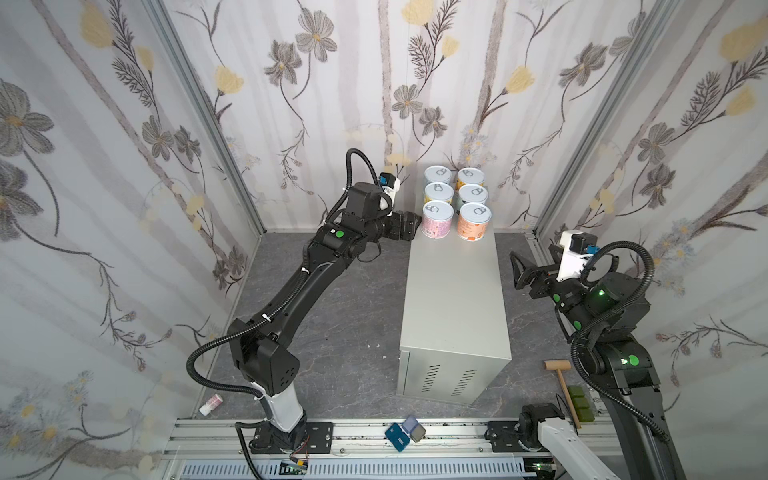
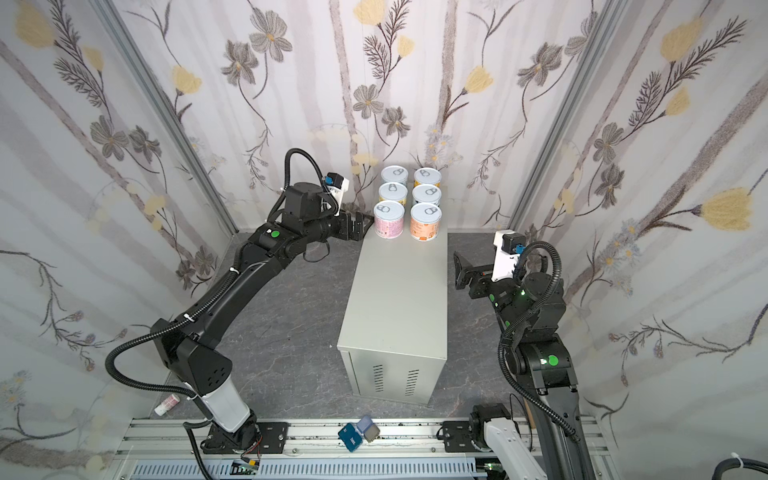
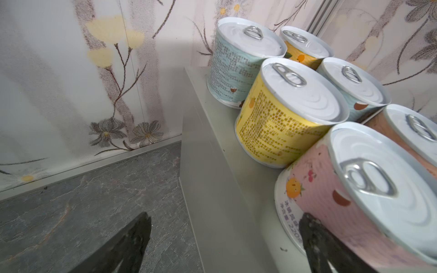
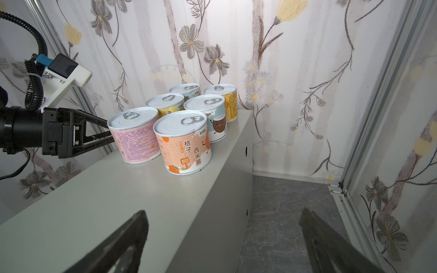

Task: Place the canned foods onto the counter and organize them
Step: 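Raise the open left gripper up and away from the pink can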

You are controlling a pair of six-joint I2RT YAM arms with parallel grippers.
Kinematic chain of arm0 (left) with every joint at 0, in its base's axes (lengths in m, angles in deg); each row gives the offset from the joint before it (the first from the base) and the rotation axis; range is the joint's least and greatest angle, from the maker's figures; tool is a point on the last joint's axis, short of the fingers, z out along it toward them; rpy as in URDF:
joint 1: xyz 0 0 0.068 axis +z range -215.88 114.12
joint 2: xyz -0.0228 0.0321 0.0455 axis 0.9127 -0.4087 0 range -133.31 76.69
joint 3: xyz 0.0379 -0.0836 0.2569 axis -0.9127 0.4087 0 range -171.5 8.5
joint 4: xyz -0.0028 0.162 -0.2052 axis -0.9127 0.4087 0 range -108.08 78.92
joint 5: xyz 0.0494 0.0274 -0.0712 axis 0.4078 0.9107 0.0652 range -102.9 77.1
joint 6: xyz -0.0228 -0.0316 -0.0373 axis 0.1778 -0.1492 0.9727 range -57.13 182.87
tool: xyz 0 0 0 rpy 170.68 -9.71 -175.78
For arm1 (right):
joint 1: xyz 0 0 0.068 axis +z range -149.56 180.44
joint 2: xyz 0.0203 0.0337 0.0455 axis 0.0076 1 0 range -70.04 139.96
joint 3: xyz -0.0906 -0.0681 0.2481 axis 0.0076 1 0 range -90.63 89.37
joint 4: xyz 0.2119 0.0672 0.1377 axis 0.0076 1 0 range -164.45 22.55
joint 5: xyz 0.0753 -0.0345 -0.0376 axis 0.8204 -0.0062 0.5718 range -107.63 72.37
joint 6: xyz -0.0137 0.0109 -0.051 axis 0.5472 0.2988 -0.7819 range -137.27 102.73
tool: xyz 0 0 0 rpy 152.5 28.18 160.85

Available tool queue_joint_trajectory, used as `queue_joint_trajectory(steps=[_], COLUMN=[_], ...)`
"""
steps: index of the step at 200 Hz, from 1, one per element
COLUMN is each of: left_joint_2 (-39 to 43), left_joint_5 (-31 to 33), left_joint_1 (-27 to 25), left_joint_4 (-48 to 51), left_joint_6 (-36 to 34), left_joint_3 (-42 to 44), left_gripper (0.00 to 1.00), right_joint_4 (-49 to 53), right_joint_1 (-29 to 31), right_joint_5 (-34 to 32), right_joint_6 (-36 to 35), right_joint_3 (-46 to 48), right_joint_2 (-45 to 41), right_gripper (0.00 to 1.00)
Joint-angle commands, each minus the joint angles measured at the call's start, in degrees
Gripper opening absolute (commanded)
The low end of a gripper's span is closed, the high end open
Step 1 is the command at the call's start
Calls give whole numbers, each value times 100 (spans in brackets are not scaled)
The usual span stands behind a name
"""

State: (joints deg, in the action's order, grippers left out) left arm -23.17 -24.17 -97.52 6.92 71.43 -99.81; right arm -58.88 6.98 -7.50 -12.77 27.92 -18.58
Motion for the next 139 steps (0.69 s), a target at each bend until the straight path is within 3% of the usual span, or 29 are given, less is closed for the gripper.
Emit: queue_joint_trajectory(steps=[1,139], left_joint_2=[-24,40], left_joint_5=[-95,-55], left_joint_1=[2,-3], left_joint_4=[-53,-75], left_joint_6=[-27,24], left_joint_3=[-42,3], left_gripper=[100,100], right_joint_4=[-78,-97], right_joint_1=[5,13], right_joint_5=[5,-1], right_joint_6=[21,17], right_joint_3=[2,49], right_joint_2=[8,-5], right_gripper=[100,100])
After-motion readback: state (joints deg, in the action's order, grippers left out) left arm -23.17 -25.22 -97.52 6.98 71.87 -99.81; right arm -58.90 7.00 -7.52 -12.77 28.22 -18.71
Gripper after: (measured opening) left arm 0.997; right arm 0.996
